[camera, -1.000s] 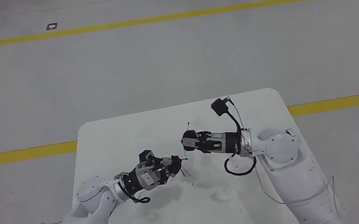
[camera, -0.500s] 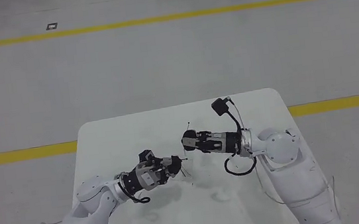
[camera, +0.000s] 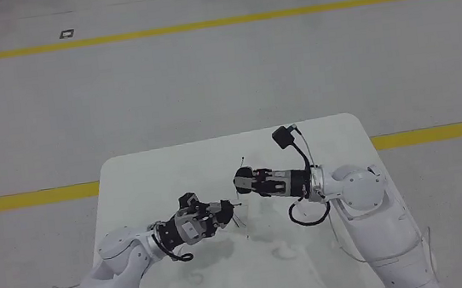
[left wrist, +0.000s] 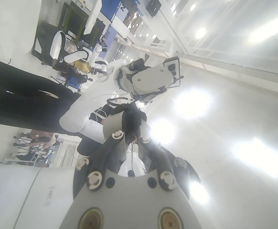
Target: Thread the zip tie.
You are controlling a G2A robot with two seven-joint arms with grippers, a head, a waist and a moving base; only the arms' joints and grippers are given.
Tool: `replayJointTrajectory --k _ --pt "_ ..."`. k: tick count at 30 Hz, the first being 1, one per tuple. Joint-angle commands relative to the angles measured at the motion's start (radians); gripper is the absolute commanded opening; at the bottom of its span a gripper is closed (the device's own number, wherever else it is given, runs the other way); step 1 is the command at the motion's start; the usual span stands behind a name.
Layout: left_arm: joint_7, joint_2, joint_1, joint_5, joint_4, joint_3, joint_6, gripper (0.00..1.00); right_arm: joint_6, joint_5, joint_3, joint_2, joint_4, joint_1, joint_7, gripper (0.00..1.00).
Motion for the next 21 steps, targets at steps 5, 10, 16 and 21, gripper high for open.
replayJointTrajectory --k 5,10,16,21 --pt "-0.054 0.013 0.024 0.189 0.012 -0.002 -0.206 0.00 0.000 0.000 0.000 0.000 0.000 0.000 0.000 0.00" --pt "-0.104 0.021 0.040 0.262 0.010 -0.012 -0.352 0.00 0.000 0.000 0.000 0.000 0.000 0.000 0.000 0.00" --pt "-0.070 0.030 0.044 0.407 -0.018 -0.023 -0.469 0.00 0.000 0.000 0.000 0.000 0.000 0.000 0.000 0.00" --pt "0.005 0.035 0.051 0.525 -0.057 -0.026 -0.545 0.00 0.000 0.000 0.000 0.000 0.000 0.000 0.000 0.00"
